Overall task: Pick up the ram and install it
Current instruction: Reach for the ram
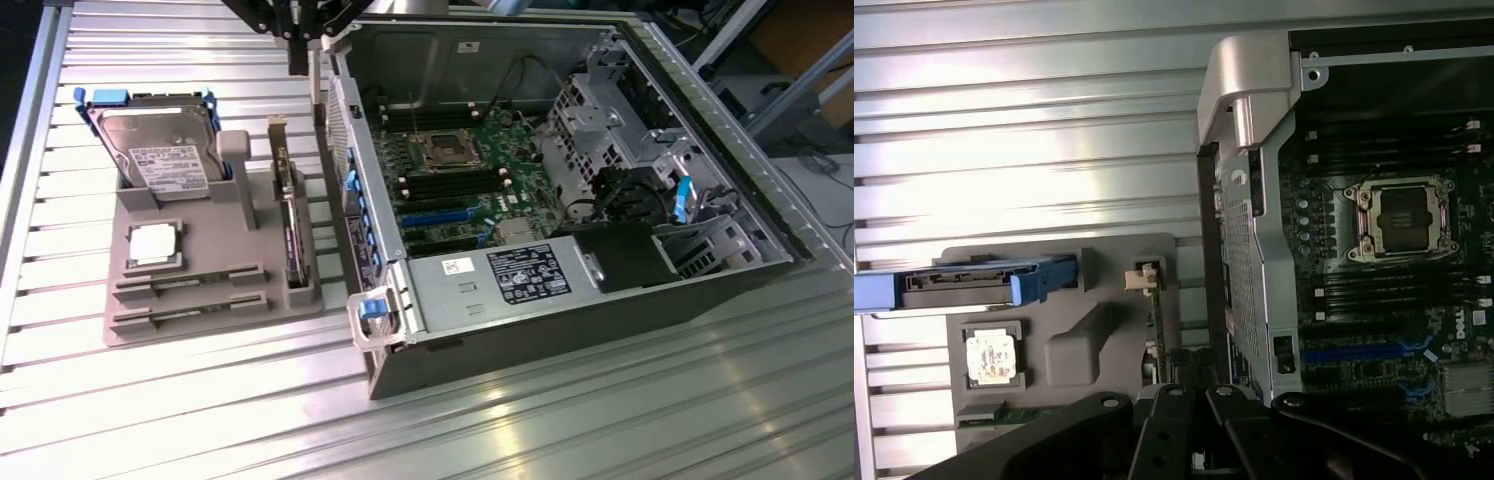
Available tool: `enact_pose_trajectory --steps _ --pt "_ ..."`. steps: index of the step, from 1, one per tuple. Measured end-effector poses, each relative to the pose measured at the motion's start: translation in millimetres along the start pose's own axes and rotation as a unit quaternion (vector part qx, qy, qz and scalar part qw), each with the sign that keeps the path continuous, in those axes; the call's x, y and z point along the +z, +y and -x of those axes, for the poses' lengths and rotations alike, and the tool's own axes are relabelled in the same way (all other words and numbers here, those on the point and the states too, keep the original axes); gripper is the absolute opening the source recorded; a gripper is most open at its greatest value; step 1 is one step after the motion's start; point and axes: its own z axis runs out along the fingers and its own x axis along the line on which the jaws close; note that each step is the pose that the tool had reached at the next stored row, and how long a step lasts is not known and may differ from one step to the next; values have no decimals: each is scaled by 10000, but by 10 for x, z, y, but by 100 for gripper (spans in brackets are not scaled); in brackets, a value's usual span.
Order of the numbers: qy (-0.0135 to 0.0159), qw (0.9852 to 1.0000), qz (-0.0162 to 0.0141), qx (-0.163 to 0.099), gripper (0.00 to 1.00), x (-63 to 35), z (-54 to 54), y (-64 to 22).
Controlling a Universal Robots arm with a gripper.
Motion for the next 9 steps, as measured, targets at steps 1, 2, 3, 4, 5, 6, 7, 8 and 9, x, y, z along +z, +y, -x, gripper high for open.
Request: enact_pose_trajectory --steps 1,2,3,4,5,6,7,8,9 --pt "0 10000 0 0 11 0 -8 -1" --pt "0 10000 0 0 11 0 -16 -1" --pt "0 10000 0 0 11 0 -20 -2" --pt "0 10000 0 0 11 -1 -27 -2" --pt "0 10000 0 0 11 -1 -34 -3" --pt "0 10000 0 0 11 -1 -40 -3" --pt "0 10000 0 0 11 -1 -48 -4" --pt "0 10000 0 0 11 -1 -59 -5" --pt "0 10000 0 0 11 -2 -67 -5"
